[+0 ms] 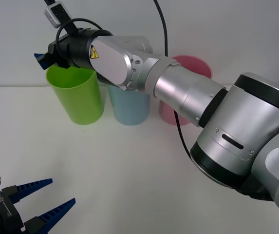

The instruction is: Put cans in the blue bin and PET bottles in the pink bin and trash in the green bin.

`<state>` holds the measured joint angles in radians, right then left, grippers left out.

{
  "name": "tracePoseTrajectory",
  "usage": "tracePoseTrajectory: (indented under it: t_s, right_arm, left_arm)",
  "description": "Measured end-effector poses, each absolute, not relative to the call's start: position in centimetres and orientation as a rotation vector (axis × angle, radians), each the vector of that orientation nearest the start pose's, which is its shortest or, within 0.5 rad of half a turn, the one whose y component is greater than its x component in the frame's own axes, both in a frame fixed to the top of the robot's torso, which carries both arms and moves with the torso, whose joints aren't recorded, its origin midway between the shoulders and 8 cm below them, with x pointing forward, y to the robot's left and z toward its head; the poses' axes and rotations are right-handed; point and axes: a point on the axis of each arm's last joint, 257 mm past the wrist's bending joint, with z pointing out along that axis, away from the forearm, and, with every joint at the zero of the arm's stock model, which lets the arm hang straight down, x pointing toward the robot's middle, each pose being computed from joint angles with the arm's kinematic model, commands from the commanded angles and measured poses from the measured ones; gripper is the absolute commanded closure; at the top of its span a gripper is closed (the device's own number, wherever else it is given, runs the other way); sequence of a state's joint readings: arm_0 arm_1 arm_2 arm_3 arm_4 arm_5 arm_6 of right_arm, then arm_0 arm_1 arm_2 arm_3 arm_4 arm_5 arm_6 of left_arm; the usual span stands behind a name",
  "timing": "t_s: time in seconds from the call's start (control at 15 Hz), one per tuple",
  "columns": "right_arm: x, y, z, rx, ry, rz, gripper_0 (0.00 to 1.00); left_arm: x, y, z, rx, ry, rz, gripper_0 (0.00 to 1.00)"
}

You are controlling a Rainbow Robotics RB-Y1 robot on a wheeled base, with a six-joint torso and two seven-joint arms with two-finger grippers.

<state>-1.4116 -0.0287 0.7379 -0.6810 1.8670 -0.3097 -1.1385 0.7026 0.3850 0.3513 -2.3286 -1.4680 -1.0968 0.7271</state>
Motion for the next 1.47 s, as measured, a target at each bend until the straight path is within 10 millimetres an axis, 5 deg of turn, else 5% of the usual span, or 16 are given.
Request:
tracePoseTrajectory:
  t_s: [0.33, 0.67, 1.0, 1.47]
  right_arm:
    - [57.8, 20.1, 6.1, -0.855, 1.372, 0.700, 0.00]
    - [51.0, 10.7, 7.5, -0.909, 1.285, 0.757, 0.00]
    - [43.3, 1.8, 5.3, -0.953, 1.275, 0.714, 0.00]
    - [37.6, -7.1, -2.6, -1.050, 1.338, 0.605, 0.00]
  left_arm:
    - [26.2, 20.8, -20.0, 0.460, 1.942, -0.754, 0.00]
    - [26.2, 20.8, -20.0, 0.460, 1.942, -0.754, 0.00]
    - [26.2, 20.8, -20.0, 0.460, 1.942, -0.754, 0.00]
    - [26.2, 20.8, -20.0, 0.460, 1.942, -0.754, 0.00]
